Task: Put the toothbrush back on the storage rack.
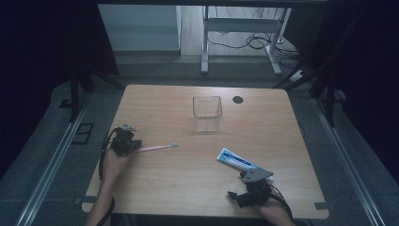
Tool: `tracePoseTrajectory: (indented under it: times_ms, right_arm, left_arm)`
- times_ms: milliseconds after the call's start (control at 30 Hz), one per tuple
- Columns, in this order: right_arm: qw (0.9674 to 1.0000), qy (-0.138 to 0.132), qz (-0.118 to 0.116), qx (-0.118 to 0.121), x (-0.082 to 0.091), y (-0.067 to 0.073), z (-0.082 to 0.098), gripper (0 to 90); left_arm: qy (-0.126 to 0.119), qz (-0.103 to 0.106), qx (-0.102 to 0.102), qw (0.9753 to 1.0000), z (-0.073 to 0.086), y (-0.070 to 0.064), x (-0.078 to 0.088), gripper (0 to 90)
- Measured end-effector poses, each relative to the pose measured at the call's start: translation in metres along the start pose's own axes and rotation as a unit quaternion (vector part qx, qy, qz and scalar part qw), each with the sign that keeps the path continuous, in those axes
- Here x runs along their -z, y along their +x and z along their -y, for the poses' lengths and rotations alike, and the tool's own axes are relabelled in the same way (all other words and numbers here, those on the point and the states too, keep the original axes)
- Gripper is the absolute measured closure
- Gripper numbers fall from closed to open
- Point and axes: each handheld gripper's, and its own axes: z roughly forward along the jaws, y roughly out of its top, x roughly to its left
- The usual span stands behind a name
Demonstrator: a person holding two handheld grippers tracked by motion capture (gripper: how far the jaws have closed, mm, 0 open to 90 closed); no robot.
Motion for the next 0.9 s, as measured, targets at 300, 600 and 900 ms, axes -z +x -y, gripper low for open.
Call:
tracePoseTrajectory:
  times_ms: [300, 600, 900]
  right_arm:
    - [1.0, 0.0, 0.0, 0.0, 0.0, 0.0, 0.0, 13.3]
    - [1.0, 0.001, -0.001, 0.0, 0.0, 0.0, 0.0, 13.3]
    - [1.0, 0.0, 0.0, 0.0, 0.0, -0.001, 0.0, 13.3]
  left_arm:
    - [0.001, 0.012, -0.011, 0.9999, 0.007, -0.008, 0.002, 89.5]
    - [0.004, 0.027, -0.03, 0.9992, 0.018, -0.026, 0.009, 89.4]
    - [0.002, 0.043, -0.042, 0.9982, 0.027, -0.047, 0.017, 89.1]
